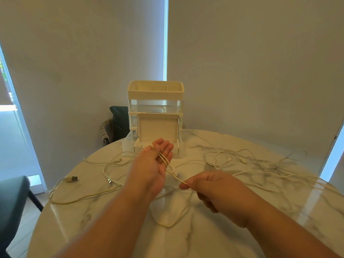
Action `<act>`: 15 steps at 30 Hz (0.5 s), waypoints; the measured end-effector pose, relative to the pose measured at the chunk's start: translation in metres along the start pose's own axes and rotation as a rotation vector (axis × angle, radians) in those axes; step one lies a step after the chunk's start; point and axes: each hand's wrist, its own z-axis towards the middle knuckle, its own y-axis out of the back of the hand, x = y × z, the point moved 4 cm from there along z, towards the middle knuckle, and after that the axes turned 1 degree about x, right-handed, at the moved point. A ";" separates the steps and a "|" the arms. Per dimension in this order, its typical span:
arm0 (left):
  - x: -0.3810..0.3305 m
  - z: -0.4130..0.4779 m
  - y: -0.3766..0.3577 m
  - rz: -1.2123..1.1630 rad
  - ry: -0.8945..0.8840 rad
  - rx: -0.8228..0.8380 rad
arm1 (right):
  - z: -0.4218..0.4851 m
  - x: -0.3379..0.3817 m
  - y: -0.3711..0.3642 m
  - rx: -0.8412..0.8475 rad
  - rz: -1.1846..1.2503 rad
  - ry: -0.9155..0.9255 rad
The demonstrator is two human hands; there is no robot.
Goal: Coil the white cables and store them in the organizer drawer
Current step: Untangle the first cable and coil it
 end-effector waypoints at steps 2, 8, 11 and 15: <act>0.000 0.003 0.004 -0.070 0.041 -0.042 | 0.001 -0.001 -0.003 0.006 0.037 -0.004; -0.006 0.012 0.015 -0.156 0.124 -0.126 | 0.004 -0.007 -0.006 0.064 0.259 -0.130; -0.006 0.014 0.019 -0.160 0.133 -0.154 | 0.004 -0.010 -0.012 0.092 0.296 -0.160; -0.006 0.013 0.016 -0.101 0.100 -0.116 | 0.002 -0.007 -0.013 0.108 0.300 -0.148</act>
